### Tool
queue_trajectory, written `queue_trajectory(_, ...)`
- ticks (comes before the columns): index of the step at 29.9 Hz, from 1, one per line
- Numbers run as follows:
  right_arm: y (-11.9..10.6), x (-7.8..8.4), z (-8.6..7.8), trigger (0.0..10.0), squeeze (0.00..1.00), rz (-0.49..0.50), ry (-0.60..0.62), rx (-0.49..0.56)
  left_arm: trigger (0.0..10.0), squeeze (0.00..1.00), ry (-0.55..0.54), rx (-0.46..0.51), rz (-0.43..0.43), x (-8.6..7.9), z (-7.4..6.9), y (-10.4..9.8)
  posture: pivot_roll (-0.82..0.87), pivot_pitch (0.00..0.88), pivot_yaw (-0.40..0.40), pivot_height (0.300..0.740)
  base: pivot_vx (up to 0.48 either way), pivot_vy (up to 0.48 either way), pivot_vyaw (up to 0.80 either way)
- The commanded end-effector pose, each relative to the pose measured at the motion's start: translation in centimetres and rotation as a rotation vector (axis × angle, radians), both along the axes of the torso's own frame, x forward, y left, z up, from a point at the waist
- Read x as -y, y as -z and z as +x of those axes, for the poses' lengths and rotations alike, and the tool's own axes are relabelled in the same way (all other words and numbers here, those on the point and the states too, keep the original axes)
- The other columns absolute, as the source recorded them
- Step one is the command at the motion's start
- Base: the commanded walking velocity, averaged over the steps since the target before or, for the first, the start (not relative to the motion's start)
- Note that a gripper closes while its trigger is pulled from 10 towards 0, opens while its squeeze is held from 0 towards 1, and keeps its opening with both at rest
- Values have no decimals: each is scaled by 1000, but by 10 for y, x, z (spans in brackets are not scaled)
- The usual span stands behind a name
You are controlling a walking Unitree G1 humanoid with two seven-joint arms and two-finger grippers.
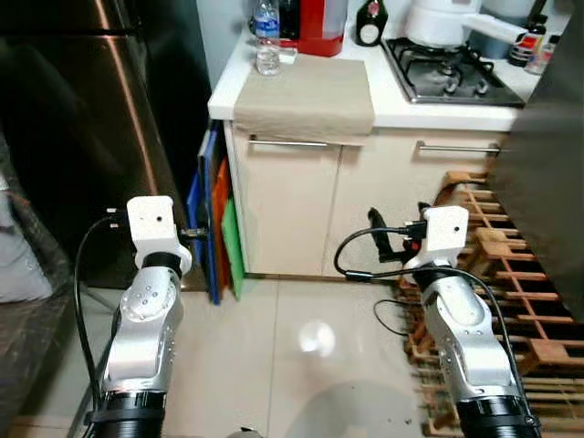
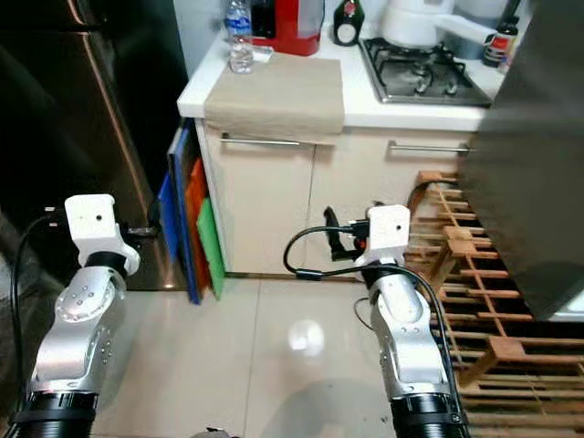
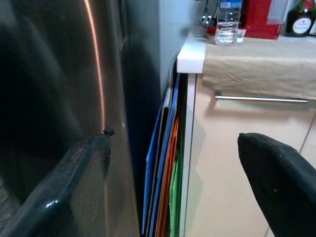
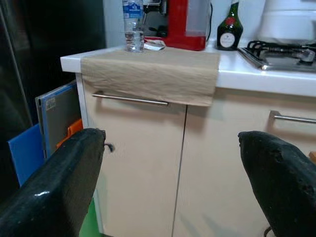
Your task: Restocking fridge
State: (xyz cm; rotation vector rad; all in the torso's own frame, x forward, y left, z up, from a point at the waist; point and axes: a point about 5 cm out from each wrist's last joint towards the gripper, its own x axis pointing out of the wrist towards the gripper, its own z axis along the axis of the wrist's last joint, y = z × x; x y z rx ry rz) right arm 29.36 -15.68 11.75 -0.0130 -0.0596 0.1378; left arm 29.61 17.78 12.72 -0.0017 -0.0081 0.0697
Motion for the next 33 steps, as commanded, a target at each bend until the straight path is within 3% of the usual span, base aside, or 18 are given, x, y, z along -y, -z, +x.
queue_trajectory(1,-1,10,1,10000,0,-4,73,11,10000,0,78,18,-23,8,2,-3,-86,0,30,740,480,0,0)
queue_trajectory(9,-4,16,3,10000,0,-19,118,34,10000,0,152,76,-4,14,11,-16,-90,0,33,740,480,0,-98)
queue_trajectory(33,-3,5,5,10000,0,-21,56,40,10000,0,104,86,-27,11,16,-20,-94,0,32,740,468,0,-66)
